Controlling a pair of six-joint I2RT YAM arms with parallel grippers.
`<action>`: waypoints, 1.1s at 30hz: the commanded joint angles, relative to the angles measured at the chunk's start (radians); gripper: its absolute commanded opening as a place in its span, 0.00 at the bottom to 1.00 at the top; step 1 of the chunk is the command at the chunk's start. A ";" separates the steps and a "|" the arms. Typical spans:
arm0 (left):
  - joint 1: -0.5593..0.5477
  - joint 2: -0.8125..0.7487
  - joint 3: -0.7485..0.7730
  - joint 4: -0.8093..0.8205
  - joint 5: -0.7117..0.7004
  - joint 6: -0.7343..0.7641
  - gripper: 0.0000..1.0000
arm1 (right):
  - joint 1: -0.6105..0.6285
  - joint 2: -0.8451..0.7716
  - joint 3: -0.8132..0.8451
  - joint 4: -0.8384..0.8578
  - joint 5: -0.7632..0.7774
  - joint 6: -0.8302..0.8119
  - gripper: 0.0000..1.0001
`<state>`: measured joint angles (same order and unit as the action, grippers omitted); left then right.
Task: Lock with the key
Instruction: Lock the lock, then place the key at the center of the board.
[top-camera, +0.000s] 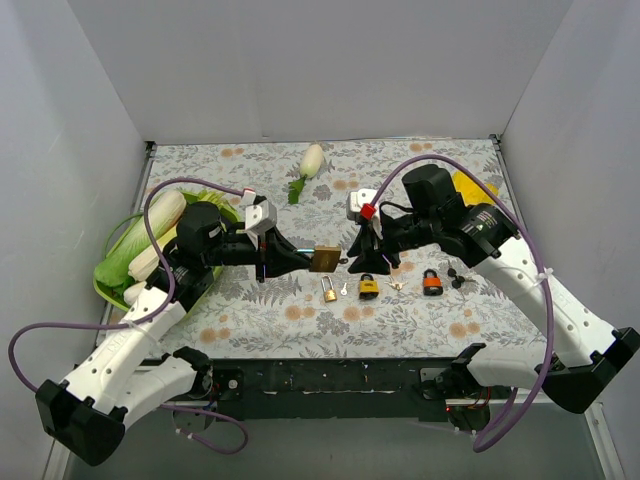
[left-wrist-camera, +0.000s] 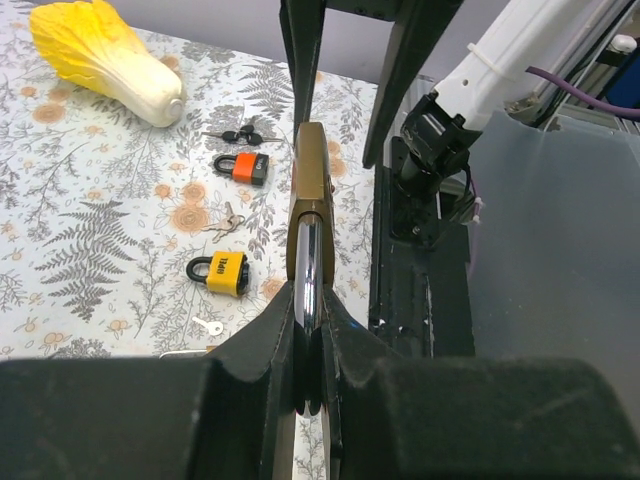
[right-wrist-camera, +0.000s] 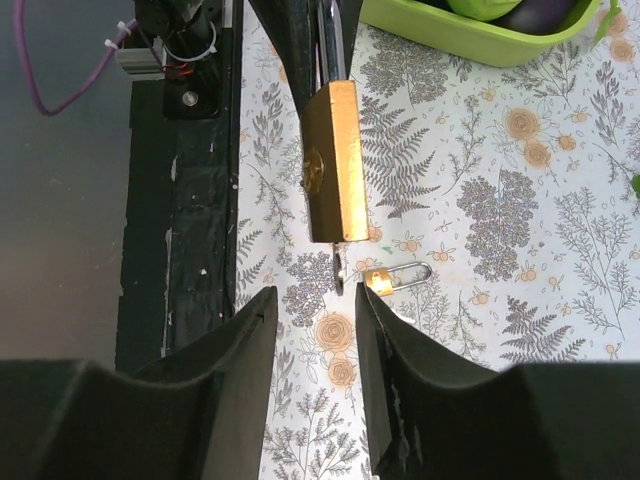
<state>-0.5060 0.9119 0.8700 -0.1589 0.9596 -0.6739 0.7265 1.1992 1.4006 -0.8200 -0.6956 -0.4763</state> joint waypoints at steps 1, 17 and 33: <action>0.001 -0.010 0.070 0.038 0.067 0.030 0.00 | -0.002 -0.009 0.052 -0.002 -0.021 -0.010 0.43; 0.003 0.001 0.081 0.027 0.071 0.042 0.00 | -0.001 0.059 0.069 -0.027 -0.088 -0.008 0.36; 0.009 -0.005 0.060 -0.013 0.019 0.065 0.00 | -0.006 0.066 0.061 -0.082 -0.013 -0.033 0.01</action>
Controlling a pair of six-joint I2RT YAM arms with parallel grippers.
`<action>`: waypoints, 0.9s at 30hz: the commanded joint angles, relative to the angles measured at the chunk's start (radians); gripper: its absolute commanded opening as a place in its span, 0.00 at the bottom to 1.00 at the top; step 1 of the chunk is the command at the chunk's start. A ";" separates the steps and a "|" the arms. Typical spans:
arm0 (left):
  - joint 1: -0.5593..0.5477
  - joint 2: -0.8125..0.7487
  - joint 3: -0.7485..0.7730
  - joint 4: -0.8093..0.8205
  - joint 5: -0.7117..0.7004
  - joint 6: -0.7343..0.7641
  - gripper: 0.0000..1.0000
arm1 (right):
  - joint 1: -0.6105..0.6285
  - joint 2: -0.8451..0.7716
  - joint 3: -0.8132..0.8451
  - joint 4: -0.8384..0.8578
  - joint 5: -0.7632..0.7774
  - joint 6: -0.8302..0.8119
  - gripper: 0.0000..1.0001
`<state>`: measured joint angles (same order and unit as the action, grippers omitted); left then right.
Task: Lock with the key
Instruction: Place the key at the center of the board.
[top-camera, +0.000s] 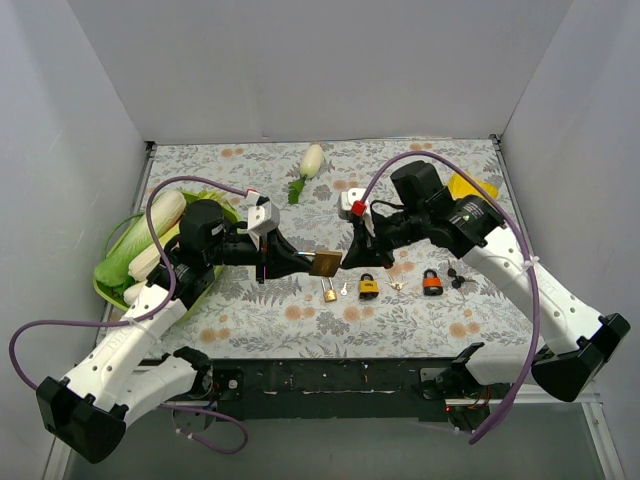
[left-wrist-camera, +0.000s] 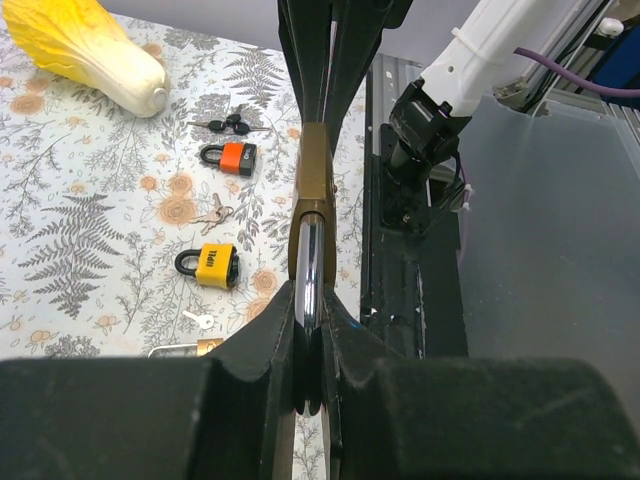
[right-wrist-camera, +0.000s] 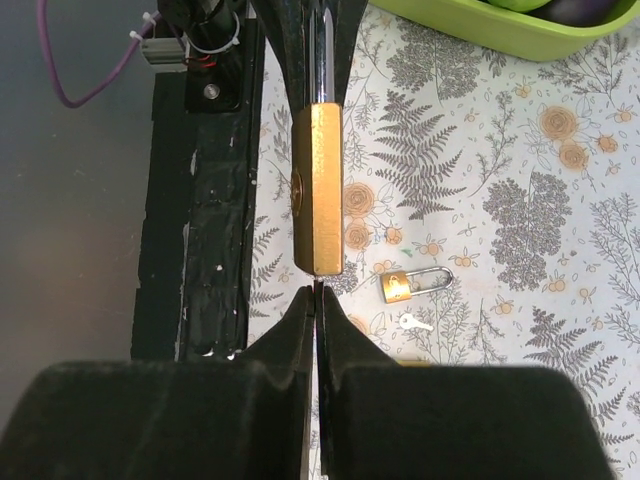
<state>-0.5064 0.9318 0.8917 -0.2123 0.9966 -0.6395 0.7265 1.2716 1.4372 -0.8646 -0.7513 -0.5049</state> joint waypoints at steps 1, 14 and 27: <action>0.014 -0.025 0.036 0.033 -0.022 0.049 0.00 | -0.012 -0.008 0.020 -0.042 0.049 -0.003 0.01; 0.239 0.008 0.006 0.092 -0.007 0.008 0.00 | -0.183 -0.060 -0.129 0.043 0.016 0.107 0.01; 0.333 0.053 -0.002 0.330 -0.338 -0.525 0.00 | 0.028 -0.007 -0.463 0.633 0.453 0.962 0.01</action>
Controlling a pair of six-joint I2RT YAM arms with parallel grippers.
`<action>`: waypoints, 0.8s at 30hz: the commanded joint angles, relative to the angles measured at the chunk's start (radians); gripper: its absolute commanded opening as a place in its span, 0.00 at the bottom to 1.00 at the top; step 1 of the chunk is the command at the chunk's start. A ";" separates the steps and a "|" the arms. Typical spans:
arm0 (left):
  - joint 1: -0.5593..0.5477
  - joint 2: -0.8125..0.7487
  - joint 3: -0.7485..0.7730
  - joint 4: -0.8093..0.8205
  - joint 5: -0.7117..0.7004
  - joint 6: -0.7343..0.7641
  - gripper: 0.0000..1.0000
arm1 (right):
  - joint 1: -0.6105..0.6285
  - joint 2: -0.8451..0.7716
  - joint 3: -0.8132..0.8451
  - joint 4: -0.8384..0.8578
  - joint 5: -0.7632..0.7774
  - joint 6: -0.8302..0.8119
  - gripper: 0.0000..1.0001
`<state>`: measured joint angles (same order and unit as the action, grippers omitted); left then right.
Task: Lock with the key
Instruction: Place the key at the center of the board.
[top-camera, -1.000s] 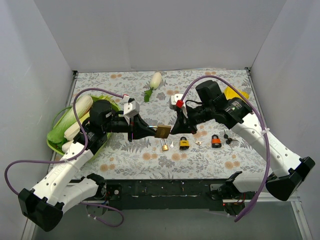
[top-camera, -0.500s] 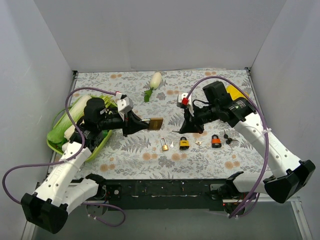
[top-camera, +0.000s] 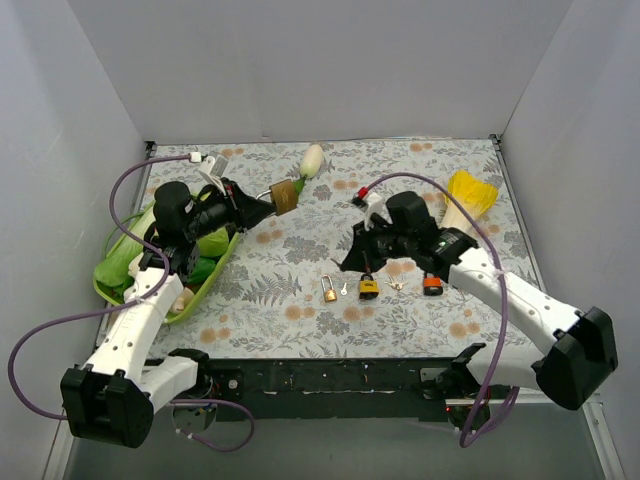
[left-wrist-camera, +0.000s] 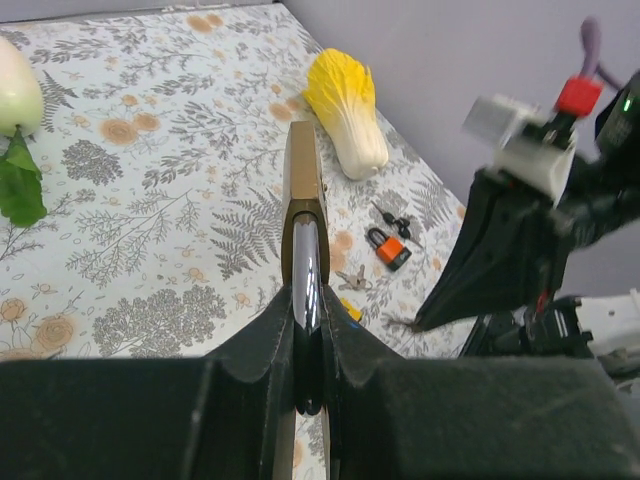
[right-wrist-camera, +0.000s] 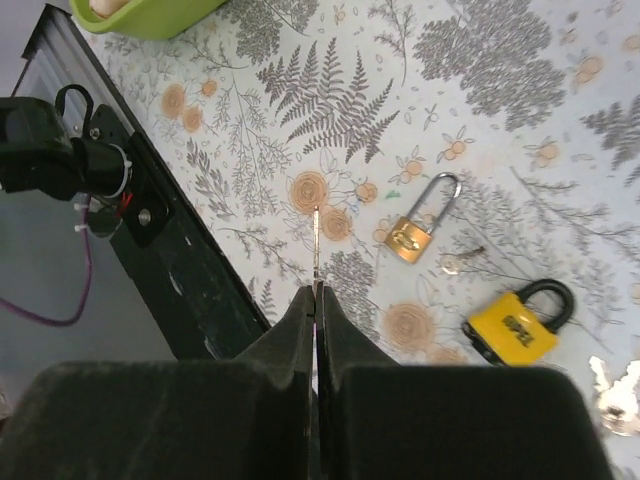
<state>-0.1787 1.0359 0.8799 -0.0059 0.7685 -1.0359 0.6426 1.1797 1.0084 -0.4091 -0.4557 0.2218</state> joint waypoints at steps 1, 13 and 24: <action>0.007 -0.060 0.010 0.124 -0.121 -0.133 0.00 | 0.133 0.109 -0.037 0.190 0.172 0.270 0.01; 0.041 -0.157 -0.079 0.147 -0.176 -0.135 0.00 | 0.265 0.388 -0.027 0.245 0.278 0.568 0.01; 0.091 -0.165 -0.110 0.155 -0.156 -0.148 0.00 | 0.267 0.547 0.039 0.268 0.298 0.608 0.01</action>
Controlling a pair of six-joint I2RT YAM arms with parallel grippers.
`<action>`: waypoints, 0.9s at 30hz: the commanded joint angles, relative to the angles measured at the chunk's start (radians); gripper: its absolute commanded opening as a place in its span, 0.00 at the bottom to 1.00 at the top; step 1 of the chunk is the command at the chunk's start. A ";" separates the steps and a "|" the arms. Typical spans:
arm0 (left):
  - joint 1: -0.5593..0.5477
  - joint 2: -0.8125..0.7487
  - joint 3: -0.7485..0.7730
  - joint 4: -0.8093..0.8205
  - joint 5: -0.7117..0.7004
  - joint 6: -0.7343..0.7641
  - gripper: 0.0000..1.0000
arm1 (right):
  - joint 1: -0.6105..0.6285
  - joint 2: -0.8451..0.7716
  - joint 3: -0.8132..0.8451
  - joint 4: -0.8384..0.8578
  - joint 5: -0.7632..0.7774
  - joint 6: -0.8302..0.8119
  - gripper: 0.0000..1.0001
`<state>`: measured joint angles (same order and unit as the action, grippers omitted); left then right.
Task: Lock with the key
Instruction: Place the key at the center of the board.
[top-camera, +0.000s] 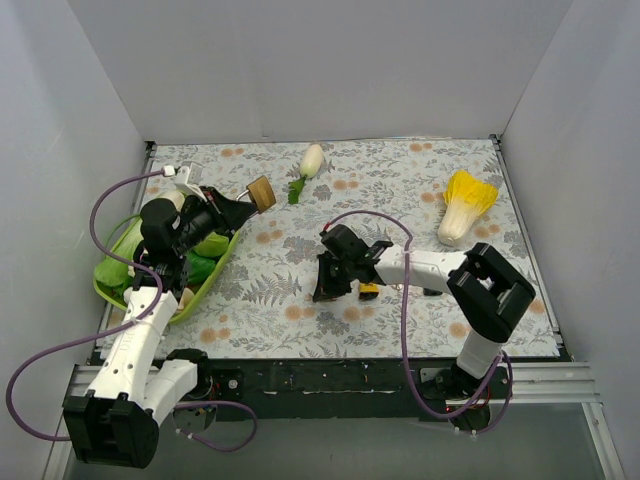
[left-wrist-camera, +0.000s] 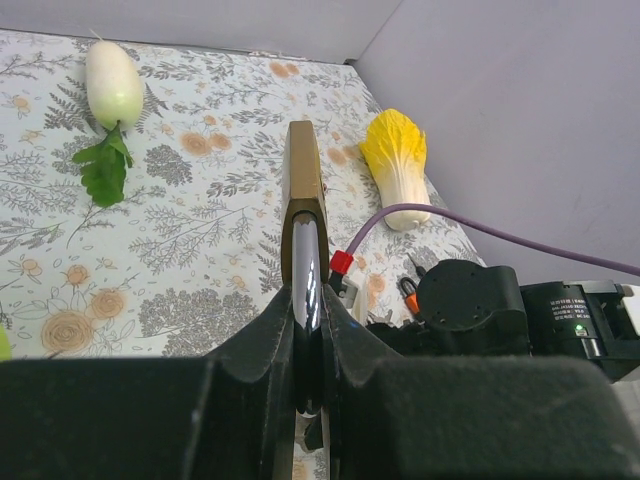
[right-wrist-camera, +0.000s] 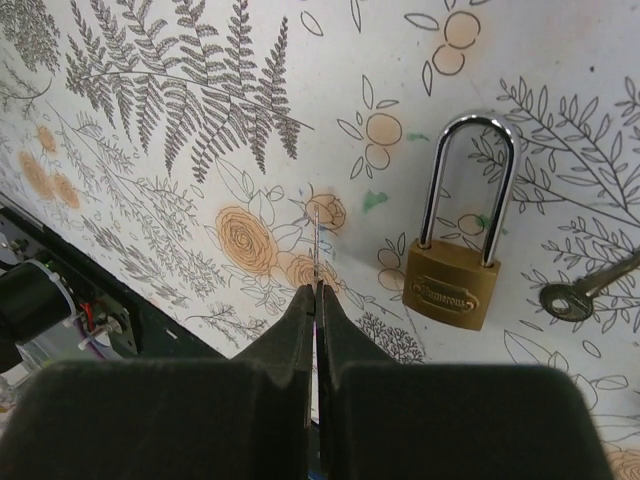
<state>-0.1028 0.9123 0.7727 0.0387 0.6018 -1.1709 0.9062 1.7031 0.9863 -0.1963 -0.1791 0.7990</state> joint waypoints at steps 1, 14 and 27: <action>0.020 -0.041 -0.006 0.116 0.015 -0.015 0.00 | 0.003 0.030 0.066 0.057 0.023 0.031 0.01; 0.037 -0.041 -0.018 0.128 0.038 -0.013 0.00 | 0.002 0.096 0.078 0.078 0.047 0.069 0.01; 0.041 -0.015 0.022 0.053 0.076 0.002 0.00 | 0.003 0.033 0.095 0.093 0.026 0.008 0.53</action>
<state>-0.0681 0.9127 0.7429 0.0532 0.6418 -1.1862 0.9062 1.7882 1.0294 -0.1387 -0.1410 0.8593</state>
